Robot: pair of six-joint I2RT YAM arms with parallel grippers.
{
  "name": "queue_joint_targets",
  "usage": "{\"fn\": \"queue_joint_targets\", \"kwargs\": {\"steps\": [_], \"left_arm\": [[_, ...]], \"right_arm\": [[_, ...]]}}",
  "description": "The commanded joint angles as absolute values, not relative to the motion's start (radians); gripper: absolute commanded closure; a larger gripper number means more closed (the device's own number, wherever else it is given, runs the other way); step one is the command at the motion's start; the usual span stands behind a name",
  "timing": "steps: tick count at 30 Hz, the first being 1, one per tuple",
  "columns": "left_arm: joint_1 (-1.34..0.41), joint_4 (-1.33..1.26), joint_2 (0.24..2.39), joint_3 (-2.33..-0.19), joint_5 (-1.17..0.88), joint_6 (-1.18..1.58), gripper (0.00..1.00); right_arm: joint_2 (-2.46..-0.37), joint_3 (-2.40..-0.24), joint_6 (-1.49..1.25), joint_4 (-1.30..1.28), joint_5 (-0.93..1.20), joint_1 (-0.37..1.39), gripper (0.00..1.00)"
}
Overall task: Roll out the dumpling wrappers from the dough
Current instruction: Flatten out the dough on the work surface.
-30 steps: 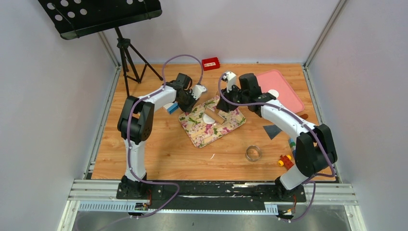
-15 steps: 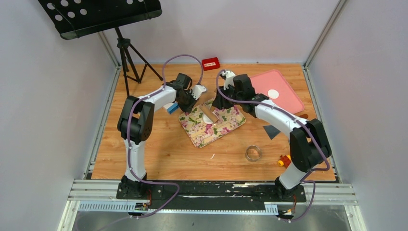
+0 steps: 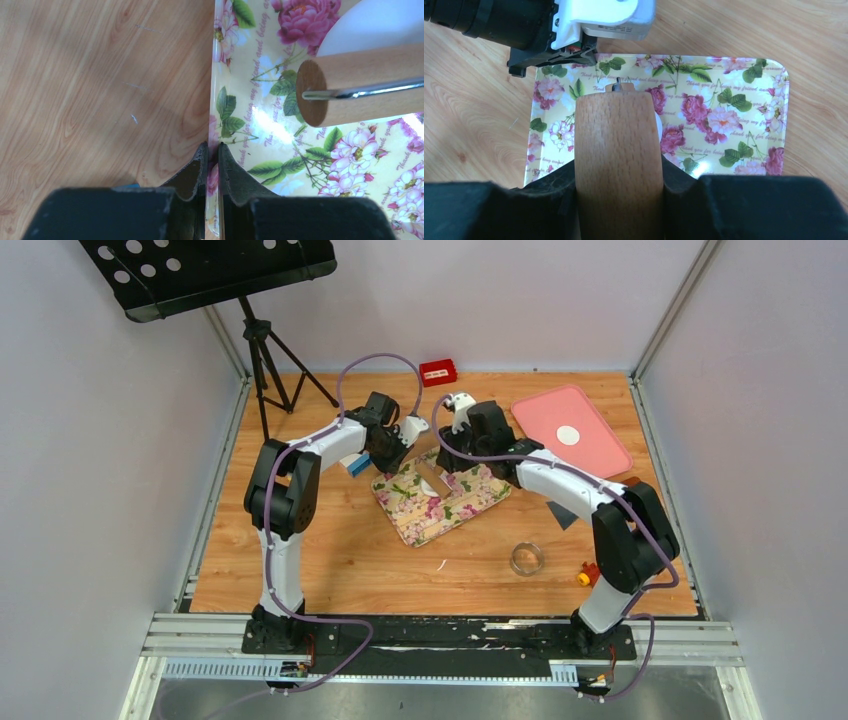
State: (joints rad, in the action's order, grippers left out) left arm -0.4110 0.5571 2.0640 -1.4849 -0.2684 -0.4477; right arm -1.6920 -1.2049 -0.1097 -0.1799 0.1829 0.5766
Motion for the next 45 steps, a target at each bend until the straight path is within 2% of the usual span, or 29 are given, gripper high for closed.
{"fn": "queue_joint_targets", "kwargs": {"steps": [1, 18, 45], "left_arm": [[-0.417, 0.597, 2.128, -1.43, -0.218, -0.465, 1.0], [-0.416, 0.595, 2.126, -1.428, -0.218, -0.465, 1.0], [-0.416, 0.592, 2.123, -1.425, -0.218, -0.466, 1.0]], "right_arm": [[-1.739, -1.203, -0.023, -0.234, 0.1, 0.597, 1.0], [-1.83, -1.225, 0.061, -0.376, 0.101, 0.656, 1.0], [-1.74, -1.136, 0.187, -0.361, 0.173, 0.79, 1.0]]}}
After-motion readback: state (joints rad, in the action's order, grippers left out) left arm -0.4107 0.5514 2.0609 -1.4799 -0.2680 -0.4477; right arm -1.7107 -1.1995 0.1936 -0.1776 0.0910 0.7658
